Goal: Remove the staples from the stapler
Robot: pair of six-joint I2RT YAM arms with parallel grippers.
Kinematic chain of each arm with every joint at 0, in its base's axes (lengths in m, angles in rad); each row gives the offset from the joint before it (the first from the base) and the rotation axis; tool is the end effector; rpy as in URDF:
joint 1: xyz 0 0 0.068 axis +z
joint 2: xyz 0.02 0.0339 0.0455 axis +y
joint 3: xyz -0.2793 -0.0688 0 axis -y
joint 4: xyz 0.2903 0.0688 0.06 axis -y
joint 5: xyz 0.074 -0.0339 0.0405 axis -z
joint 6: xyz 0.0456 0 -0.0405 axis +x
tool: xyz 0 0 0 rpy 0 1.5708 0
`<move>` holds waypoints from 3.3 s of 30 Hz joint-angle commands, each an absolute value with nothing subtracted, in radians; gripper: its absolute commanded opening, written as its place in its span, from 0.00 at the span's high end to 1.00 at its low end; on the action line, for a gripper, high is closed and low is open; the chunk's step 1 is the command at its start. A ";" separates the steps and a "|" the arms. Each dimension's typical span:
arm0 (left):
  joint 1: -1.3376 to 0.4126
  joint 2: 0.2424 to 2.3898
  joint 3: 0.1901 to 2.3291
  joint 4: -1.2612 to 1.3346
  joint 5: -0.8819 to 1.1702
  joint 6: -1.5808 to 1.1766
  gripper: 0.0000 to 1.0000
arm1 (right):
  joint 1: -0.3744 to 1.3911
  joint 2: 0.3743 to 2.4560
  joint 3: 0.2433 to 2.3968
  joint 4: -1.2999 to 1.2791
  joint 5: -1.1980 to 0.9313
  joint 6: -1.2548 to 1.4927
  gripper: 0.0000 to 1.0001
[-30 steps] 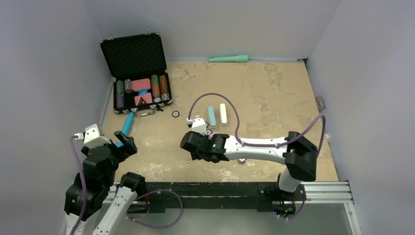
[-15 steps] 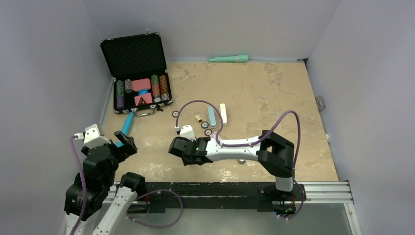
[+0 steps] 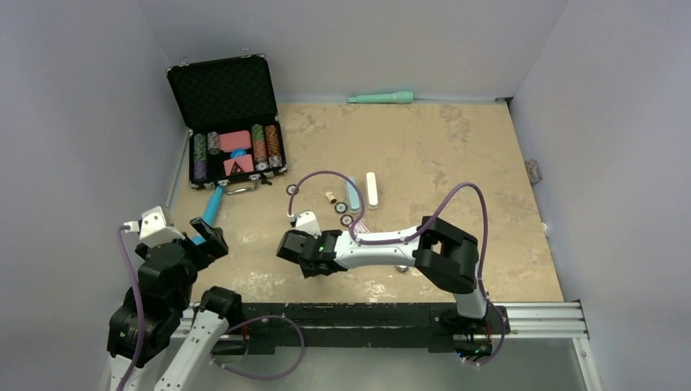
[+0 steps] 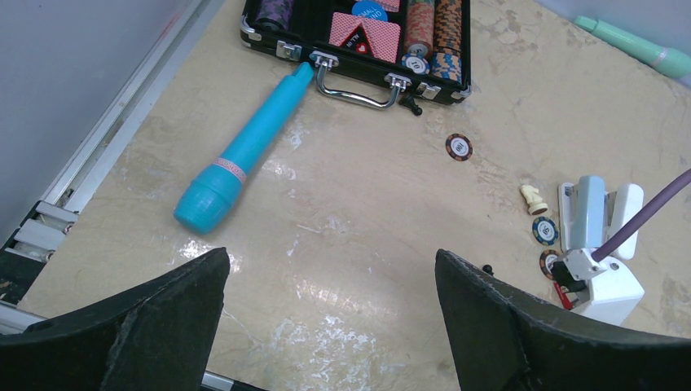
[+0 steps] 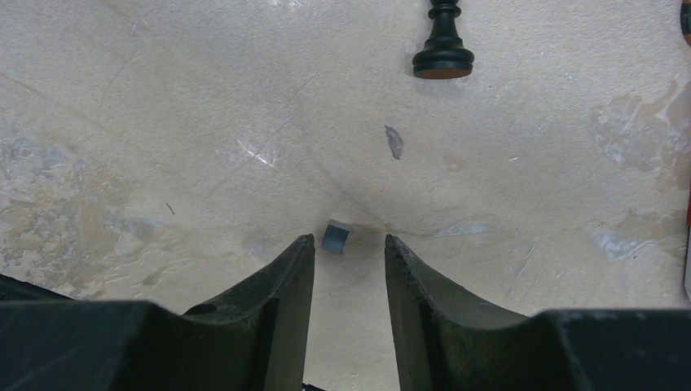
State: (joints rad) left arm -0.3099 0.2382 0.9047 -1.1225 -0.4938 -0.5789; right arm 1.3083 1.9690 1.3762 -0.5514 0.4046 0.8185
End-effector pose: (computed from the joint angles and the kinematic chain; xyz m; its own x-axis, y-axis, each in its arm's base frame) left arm 0.0467 0.0077 0.3558 -0.2762 -0.4174 -0.8657 -0.3439 0.8841 -0.3165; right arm 0.1343 0.4305 0.1530 -0.7787 -0.3118 -0.5444 -0.4053 0.9124 0.0572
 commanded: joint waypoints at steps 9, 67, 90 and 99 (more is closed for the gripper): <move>-0.307 0.238 0.901 -1.089 -0.497 -0.550 0.00 | 1.313 2.010 1.441 -0.536 0.414 0.818 0.62; -0.307 0.239 0.900 -1.088 -0.496 -0.550 0.00 | 1.313 1.967 1.463 -0.576 0.452 0.819 0.84; -0.307 0.249 0.900 -1.088 -0.492 -0.547 0.00 | 1.185 1.710 1.215 -0.591 0.510 0.838 0.83; -0.307 0.249 0.899 -1.088 -0.493 -0.548 0.00 | 1.052 1.601 1.087 -0.583 0.547 0.809 0.82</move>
